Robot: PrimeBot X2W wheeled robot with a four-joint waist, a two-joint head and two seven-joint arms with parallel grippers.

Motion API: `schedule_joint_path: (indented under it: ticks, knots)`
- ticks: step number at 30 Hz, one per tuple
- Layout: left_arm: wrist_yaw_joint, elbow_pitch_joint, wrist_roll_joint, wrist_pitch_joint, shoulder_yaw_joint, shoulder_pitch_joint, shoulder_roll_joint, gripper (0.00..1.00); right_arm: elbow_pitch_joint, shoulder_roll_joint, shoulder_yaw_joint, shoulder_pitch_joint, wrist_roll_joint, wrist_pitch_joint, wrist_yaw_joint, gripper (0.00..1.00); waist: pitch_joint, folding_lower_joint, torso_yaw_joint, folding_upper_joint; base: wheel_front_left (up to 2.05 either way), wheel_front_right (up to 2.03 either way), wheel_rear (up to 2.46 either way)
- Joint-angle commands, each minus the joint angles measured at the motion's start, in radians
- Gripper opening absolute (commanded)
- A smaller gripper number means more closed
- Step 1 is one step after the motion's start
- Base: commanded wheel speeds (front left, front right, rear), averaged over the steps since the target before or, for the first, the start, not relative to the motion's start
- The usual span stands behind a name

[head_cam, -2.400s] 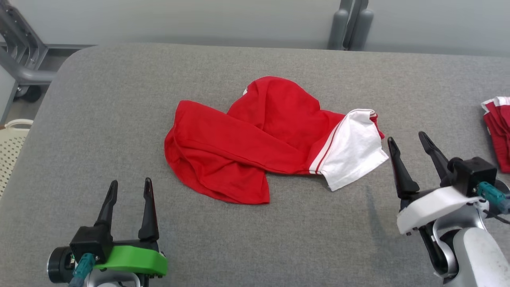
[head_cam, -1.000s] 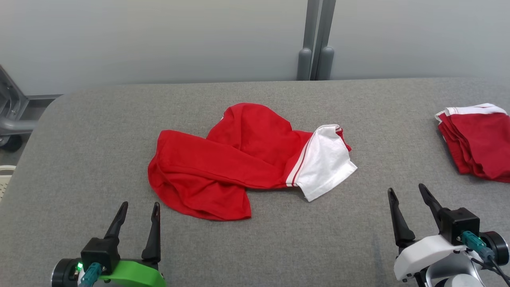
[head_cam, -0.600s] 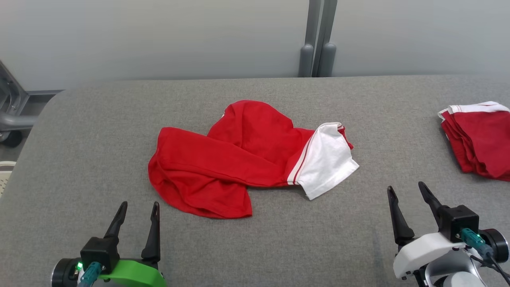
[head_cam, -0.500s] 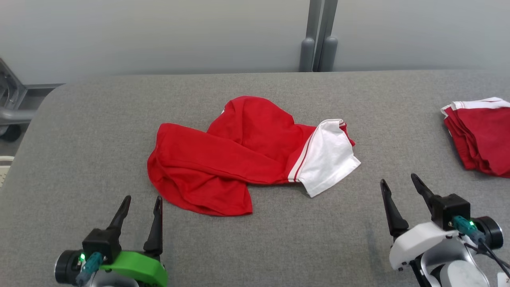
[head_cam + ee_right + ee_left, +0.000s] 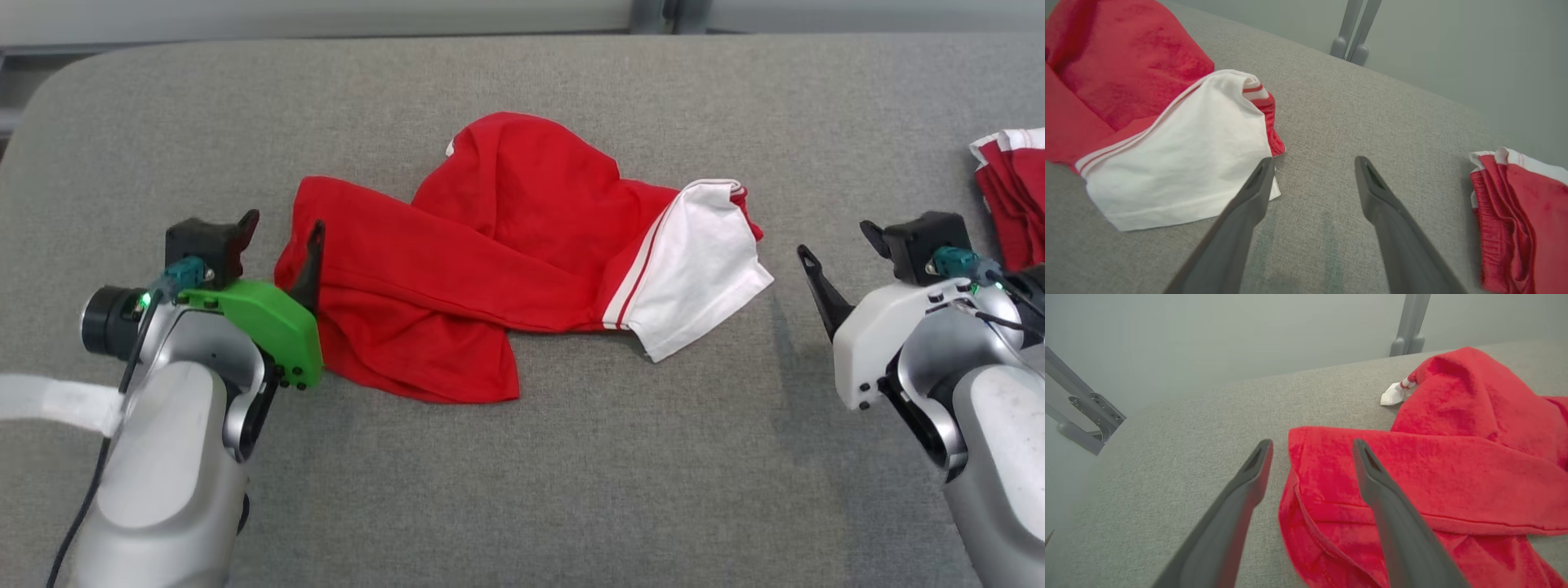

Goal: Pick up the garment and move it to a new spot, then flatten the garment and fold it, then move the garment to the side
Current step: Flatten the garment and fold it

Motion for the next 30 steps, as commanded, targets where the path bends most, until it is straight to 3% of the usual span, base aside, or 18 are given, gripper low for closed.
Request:
schedule_joint_path:
  ticks: [1,8,17,19,23,24,30]
  knots:
    - [-0.002,0.003,0.001,0.004,-0.004,-0.02,0.002,1.0,0.001,-0.008,0.003,-0.013,0.008,0.005,-0.001,1.0,0.071,0.0,0.002,0.0,0.0,0.0,0.0]
    - [0.001,0.049,-0.018,0.166,-0.029,-0.114,0.027,1.0,-0.016,-0.055,0.04,-0.075,0.049,0.041,-0.001,1.0,0.118,0.0,0.008,0.0,0.0,0.0,0.0]
    - [0.023,-0.027,-0.03,0.266,-0.032,-0.114,0.052,1.0,-0.047,-0.066,0.032,-0.09,0.044,0.032,-0.001,1.0,0.167,0.0,0.014,0.0,0.0,0.0,0.0]
    - [0.028,-0.037,-0.033,0.277,-0.033,-0.111,0.051,0.55,-0.05,-0.067,0.03,-0.089,0.036,0.034,-0.001,1.0,0.172,0.0,0.013,0.0,0.0,0.0,0.0]
    - [0.037,-0.057,-0.043,0.305,-0.031,-0.096,0.049,0.3,-0.057,-0.063,0.025,-0.077,0.032,0.043,-0.001,1.0,0.175,0.0,0.012,0.0,0.0,0.0,0.0]
    - [0.04,-0.065,-0.045,0.306,-0.031,-0.092,0.05,0.0,-0.058,-0.064,0.024,-0.074,0.033,0.044,-0.001,1.0,0.176,0.0,0.012,0.0,0.0,0.0,0.0]
    - [0.06,-0.103,-0.05,0.322,-0.044,-0.065,0.033,0.0,-0.072,-0.074,0.009,-0.044,0.047,0.032,-0.001,1.0,0.186,0.0,0.022,0.0,0.0,0.0,0.0]
